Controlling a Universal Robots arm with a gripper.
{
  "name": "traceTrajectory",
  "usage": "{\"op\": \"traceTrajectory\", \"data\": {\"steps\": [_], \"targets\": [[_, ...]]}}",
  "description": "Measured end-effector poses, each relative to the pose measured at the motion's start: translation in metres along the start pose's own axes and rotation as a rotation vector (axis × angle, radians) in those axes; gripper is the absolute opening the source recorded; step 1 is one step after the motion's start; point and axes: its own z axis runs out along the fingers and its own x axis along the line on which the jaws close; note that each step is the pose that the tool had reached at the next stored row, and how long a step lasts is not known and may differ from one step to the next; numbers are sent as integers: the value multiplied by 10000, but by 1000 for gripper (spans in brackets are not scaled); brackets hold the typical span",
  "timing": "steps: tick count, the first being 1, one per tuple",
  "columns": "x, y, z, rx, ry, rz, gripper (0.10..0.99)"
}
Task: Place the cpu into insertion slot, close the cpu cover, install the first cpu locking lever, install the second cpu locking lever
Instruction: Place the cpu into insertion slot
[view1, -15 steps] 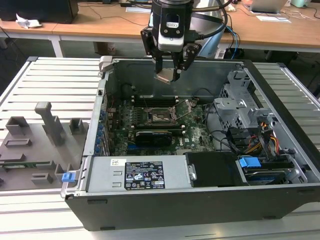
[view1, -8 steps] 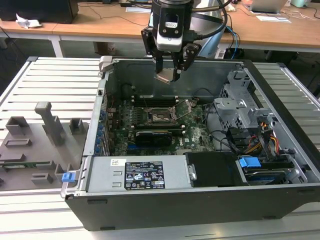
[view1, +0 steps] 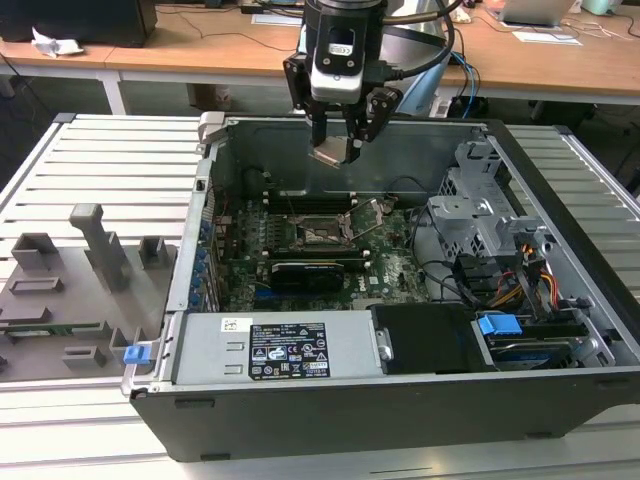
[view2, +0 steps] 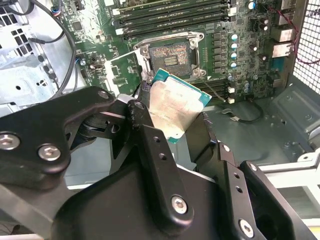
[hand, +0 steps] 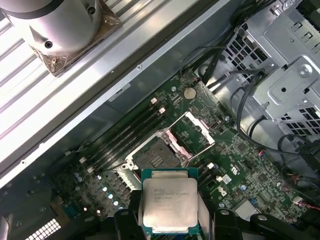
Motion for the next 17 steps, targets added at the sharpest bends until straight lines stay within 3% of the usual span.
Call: {"op": "traceTrajectory", "data": {"steps": [17], "targets": [[0,0,0,-14,-73,808,529]]}}
